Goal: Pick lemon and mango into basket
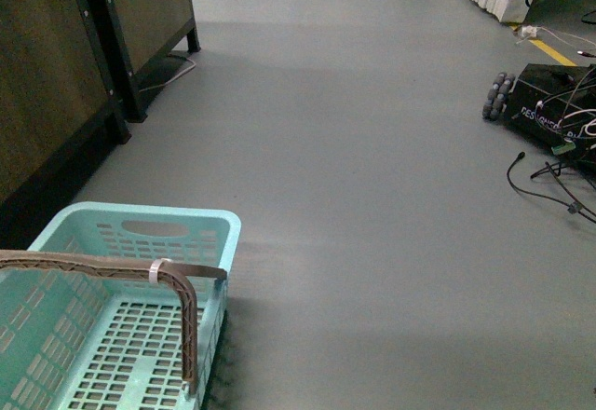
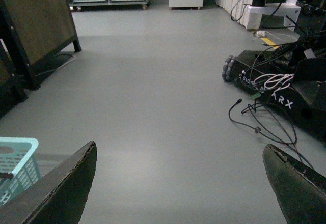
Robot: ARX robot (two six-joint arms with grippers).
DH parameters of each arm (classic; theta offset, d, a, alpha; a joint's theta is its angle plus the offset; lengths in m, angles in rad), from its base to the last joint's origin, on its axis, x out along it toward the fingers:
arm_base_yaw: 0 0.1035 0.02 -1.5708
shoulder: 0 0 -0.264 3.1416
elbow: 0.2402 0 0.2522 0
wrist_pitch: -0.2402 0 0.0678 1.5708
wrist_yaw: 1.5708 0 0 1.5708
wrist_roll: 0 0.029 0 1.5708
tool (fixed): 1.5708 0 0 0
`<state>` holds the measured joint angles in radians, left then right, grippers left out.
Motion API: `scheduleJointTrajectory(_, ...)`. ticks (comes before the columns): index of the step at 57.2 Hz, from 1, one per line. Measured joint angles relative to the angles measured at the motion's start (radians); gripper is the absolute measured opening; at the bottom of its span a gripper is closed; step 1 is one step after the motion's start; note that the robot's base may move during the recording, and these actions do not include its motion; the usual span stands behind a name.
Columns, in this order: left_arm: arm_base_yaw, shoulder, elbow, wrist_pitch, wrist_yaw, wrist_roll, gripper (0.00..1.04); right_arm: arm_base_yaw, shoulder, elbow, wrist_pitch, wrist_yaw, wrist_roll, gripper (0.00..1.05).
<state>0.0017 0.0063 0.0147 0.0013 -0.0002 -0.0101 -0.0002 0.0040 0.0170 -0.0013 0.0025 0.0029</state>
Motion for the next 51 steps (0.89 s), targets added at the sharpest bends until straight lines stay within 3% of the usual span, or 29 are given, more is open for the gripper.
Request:
scheduleJointTrajectory(34,0.000,0.000,0.000,0.000,-0.002,0.000,0.98,0.000,0.000,0.000,0.000,0.000,0.000,0.96)
scheduleJointTrajectory(35,-0.005,0.005,0.002,-0.007,-0.019,-0.007,0.98,0.000,0.000,0.000,0.000,0.000,0.000,0.96)
scheduleJointTrajectory(40,-0.112,0.208,0.115,-0.230,-0.365,-0.168,0.98,0.000,0.000,0.000,0.000,0.001,0.000,0.96)
scheduleJointTrajectory(43,-0.116,0.351,0.160,-0.231,-0.468,-0.251,0.98,0.000,0.000,0.000,0.000,-0.002,0.000,0.96)
scheduleJointTrajectory(46,-0.098,0.495,0.203,-0.167,-0.500,-0.344,0.98,0.000,0.000,0.000,0.000,-0.001,0.000,0.96)
scheduleJointTrajectory(51,-0.076,0.692,0.262,-0.030,-0.449,-0.438,0.98,0.000,0.000,0.000,0.000,-0.002,0.000,0.96)
